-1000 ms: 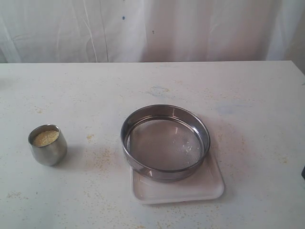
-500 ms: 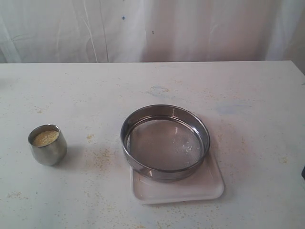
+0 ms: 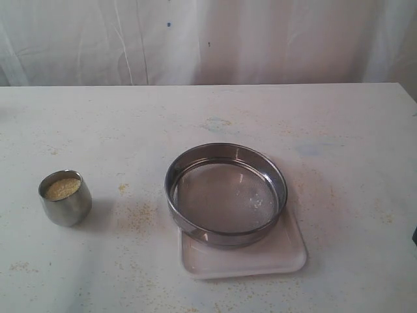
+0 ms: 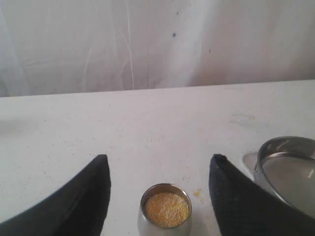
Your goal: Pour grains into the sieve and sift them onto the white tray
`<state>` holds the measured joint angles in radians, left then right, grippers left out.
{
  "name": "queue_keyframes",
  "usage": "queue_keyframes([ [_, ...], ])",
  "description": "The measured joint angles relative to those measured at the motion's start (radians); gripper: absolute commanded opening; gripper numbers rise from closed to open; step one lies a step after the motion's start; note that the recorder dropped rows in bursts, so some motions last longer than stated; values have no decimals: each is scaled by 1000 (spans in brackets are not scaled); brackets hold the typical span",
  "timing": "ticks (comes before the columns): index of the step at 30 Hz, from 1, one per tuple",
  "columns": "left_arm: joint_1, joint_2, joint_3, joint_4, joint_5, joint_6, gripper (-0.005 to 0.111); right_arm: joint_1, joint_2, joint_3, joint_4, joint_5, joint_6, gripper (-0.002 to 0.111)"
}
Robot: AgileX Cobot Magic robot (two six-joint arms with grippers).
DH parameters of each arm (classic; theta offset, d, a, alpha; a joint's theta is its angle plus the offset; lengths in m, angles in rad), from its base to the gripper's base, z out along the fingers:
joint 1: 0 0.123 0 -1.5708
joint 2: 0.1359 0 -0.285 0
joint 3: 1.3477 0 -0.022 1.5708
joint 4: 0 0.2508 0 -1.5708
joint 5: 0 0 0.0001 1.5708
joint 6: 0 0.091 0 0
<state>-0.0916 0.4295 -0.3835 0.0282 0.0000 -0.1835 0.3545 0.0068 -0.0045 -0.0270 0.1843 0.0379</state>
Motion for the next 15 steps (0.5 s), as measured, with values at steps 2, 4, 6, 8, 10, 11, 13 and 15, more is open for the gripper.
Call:
queue_keyframes([
  [2, 0, 48, -7, 16, 0, 5, 62, 0, 0, 0, 0, 0, 0, 0],
  [4, 0, 82, -8, 21, 0, 4, 62, 0, 0, 0, 0, 0, 0, 0],
  [6, 0, 122, -6, 25, -6, 4, 62, 0, 0, 0, 0, 0, 0, 0],
  [8, -11, 155, 13, 27, -23, 4, 62, 0, 0, 0, 0, 0, 0, 0],
  [10, -40, 180, 42, 27, -59, 4, 62, 0, 0, 0, 0, 0, 0, 0],
  [11, -65, 191, 61, 27, -94, 5, 62, 0, 0, 0, 0, 0, 0, 0],
  [13, -117, 204, 99, 22, -149, 19, 62, 0, 0, 0, 0, 0, 0, 0],
  [15, -170, 217, 127, 17, -199, 48, 62, 0, 0, 0, 0, 0, 0, 0],
])
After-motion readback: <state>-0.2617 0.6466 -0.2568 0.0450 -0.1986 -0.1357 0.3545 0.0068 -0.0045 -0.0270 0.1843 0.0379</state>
